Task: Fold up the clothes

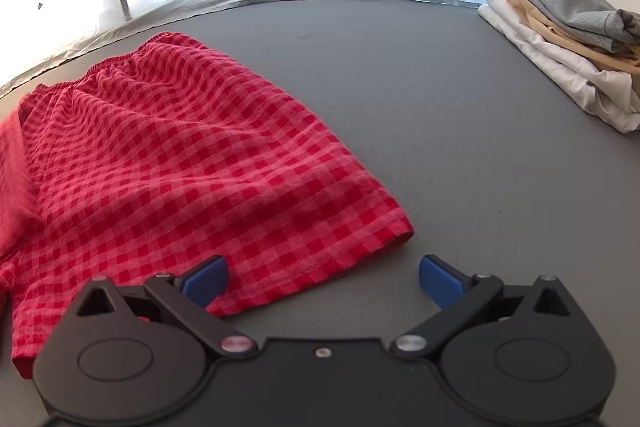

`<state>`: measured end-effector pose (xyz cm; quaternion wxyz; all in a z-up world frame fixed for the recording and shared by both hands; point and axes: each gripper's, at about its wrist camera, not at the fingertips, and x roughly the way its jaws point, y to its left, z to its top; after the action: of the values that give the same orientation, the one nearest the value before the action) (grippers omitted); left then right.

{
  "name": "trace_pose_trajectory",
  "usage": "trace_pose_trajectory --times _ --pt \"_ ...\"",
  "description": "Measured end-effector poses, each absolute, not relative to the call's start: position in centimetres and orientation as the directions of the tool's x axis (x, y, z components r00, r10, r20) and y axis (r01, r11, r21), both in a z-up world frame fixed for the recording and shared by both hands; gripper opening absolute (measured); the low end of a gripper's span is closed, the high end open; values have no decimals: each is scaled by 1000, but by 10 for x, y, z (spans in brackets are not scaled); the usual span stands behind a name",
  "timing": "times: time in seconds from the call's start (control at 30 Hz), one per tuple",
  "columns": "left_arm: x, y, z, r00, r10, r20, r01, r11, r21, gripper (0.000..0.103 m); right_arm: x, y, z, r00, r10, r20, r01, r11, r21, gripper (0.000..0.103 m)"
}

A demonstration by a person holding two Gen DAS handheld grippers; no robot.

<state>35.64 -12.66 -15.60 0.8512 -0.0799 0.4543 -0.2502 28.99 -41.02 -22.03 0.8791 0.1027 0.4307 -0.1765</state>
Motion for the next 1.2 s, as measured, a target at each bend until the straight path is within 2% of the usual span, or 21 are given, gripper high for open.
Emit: trace_pose_trajectory --times 0.1,0.23,0.33,0.5,0.6,0.67,0.73,0.83,1.03,1.1,1.17,1.2 --pt "360 -106 -160 488 -460 -742 252 888 -385 45 288 -413 -218 567 -221 -793 416 908 45 103" --pt "373 -72 -175 482 -327 -813 65 938 -340 46 285 -416 -205 595 -249 -764 449 892 59 103" --pt "380 -53 -190 443 -273 -854 -30 948 -318 46 289 -415 -188 635 -261 -727 449 891 72 102" --pt "388 -44 -207 367 -258 -894 -65 951 -301 46 317 -414 -163 728 -66 -682 301 925 233 92" --pt "393 -51 -216 321 -246 -915 -52 960 -277 47 344 -403 -167 732 129 -669 195 901 388 78" --pt "395 -55 -218 313 -244 -918 -36 963 -268 52 363 -389 -175 701 254 -666 131 873 470 57" --pt "397 -58 -219 306 -240 -921 -22 966 -259 55 381 -369 -185 652 337 -680 75 863 500 46" --pt "399 -62 -220 301 -237 -924 -7 968 -251 59 402 -334 -198 576 400 -713 5 870 492 44" --pt "400 -65 -220 298 -253 -920 12 965 -261 66 418 -299 -211 509 432 -745 -71 883 464 44" --pt "401 -65 -221 297 -269 -916 10 960 -279 71 420 -294 -211 498 434 -751 -114 891 439 39" --pt "402 -68 -221 295 -270 -917 13 960 -279 73 423 -292 -212 478 439 -761 -136 893 429 9" --pt "403 -69 -221 293 -267 -918 17 961 -274 73 424 -293 -213 471 442 -763 -138 891 432 6"
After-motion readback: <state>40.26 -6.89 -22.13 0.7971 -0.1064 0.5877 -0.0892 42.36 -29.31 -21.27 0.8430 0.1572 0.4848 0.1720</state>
